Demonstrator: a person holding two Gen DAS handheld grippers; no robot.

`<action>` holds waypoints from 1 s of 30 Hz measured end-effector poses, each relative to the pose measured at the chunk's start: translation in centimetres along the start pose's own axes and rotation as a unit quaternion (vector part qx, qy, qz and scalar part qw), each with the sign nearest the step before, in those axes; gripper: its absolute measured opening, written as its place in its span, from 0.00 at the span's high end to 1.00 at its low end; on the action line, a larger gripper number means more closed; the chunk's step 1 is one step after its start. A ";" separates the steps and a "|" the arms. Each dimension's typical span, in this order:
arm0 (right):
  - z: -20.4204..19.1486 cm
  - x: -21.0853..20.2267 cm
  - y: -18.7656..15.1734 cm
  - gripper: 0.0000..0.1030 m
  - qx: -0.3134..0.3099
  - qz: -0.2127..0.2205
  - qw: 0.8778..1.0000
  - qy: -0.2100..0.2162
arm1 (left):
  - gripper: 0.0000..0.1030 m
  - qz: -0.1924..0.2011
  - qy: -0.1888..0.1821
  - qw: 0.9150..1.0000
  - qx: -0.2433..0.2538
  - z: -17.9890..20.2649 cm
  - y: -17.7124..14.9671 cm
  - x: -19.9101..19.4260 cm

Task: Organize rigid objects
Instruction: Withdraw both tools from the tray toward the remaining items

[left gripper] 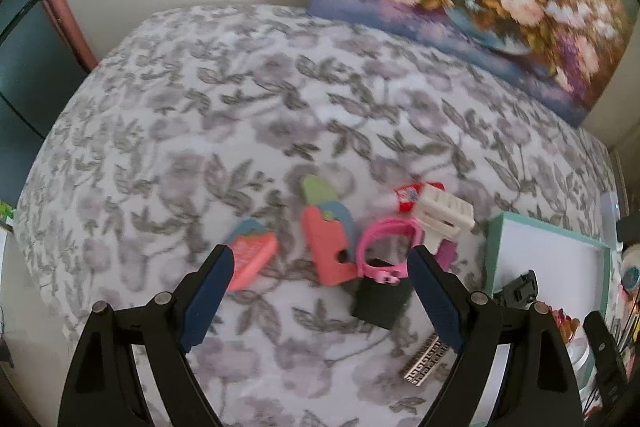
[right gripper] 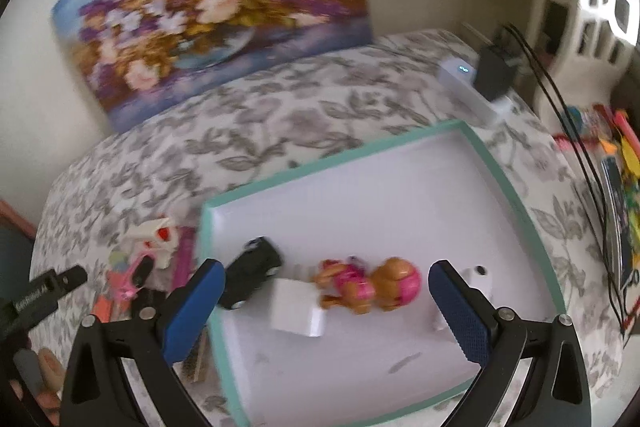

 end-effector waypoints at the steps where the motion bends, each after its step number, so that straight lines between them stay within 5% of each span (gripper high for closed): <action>1: -0.9 -0.2 -0.1 0.00 -0.008 0.001 1.000 0.007 | 0.14 0.004 0.001 1.000 -0.003 -0.5 0.2 -0.2; 16: -12.3 0.5 -5.7 0.00 -0.073 -0.066 0.989 0.111 | 0.14 0.003 0.031 0.999 -0.029 -6.9 0.6 0.3; 25: -14.6 1.5 -8.0 0.00 -0.086 -0.098 0.984 0.118 | 0.14 -0.077 0.037 0.996 -0.036 -9.0 -3.0 5.8; 30: -15.3 1.8 -8.5 0.00 -0.080 -0.108 0.984 0.121 | 0.14 -0.089 0.025 0.995 -0.039 -9.0 -3.7 7.1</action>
Point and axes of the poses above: each gripper's, at about its wrist camera, not at the fingertips, and x roughly the way its jaws point, z to its right, y to its top, the point moved 9 cm from there along x, roughly the way its jaws point, and after that the axes turned 14 degrees about z, right-handed, at the moved point
